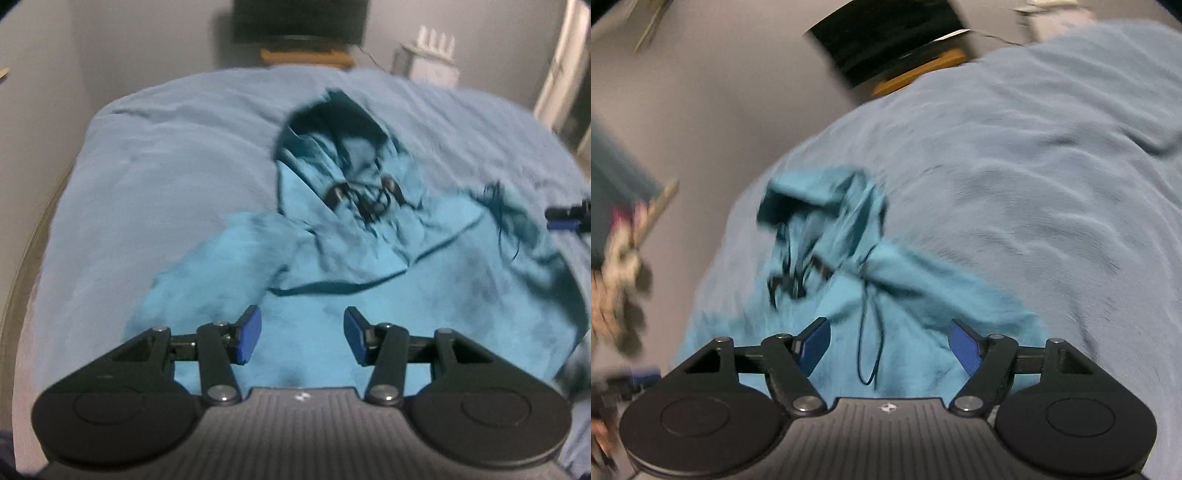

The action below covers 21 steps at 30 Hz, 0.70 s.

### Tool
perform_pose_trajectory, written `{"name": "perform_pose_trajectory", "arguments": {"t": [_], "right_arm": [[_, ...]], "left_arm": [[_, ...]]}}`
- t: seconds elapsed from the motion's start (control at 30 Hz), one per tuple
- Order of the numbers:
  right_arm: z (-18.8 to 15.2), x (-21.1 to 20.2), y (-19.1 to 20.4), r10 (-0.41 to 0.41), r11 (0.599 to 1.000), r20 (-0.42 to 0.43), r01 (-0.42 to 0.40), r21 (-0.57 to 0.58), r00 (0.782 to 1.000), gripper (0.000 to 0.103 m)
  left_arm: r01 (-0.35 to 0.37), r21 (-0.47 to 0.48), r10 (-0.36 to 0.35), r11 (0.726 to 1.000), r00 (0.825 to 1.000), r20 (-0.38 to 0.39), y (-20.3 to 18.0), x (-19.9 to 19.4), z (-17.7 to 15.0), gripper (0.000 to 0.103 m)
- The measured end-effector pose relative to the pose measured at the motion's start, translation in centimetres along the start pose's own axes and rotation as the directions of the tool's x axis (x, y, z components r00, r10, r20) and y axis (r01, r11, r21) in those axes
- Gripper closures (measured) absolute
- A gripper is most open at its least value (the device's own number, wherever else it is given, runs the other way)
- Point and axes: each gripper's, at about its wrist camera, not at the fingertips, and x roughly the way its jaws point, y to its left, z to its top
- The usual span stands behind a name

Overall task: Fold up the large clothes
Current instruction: 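Open both grippers and release the folded hem onto the hood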

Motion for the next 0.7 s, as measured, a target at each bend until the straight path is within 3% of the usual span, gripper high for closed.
{"name": "perform_pose_trajectory", "arguments": {"t": [0.13,0.23,0.33,0.5,0.53,0.63,0.7], "right_arm": [[-0.1,4.4,3.8,-0.105,0.971,-0.021,0.098,-0.220,0.994,0.035],[0.8,7.9,4.8,-0.197,0.938,-0.010,0.186,-0.294,0.980,0.037],[1.5,11.1,3.6,-0.280,0.920,-0.013,0.264,-0.290,0.960,0.042],[2.2,13.3,-0.1,-0.267,0.948,-0.027,0.258,-0.186,0.963,0.042],[2.2,13.4,-0.7,-0.268,0.951,-0.029,0.259,-0.169,0.963,0.043],[2.2,13.2,-2.2,-0.272,0.953,-0.034,0.264,-0.149,0.962,0.029],[2.5,12.2,-2.5,-0.250,0.959,-0.036,0.243,-0.145,0.967,0.034]], "left_arm": [[-0.070,0.075,0.072,0.995,0.997,-0.024,-1.4,5.0,0.8,0.056],[-0.141,0.099,0.145,0.985,0.989,-0.031,-1.0,8.9,1.7,0.056],[-0.200,0.105,0.206,0.974,0.978,-0.044,0.2,12.7,2.4,0.056],[-0.222,0.124,0.225,0.967,0.974,-0.015,1.9,16.2,2.6,0.056],[-0.223,0.117,0.225,0.968,0.974,-0.006,2.1,16.4,2.7,0.056],[-0.193,0.065,0.193,0.979,0.981,0.009,3.1,16.2,3.6,0.056],[-0.163,0.054,0.162,0.985,0.986,0.025,3.5,15.4,4.4,0.056]]}}
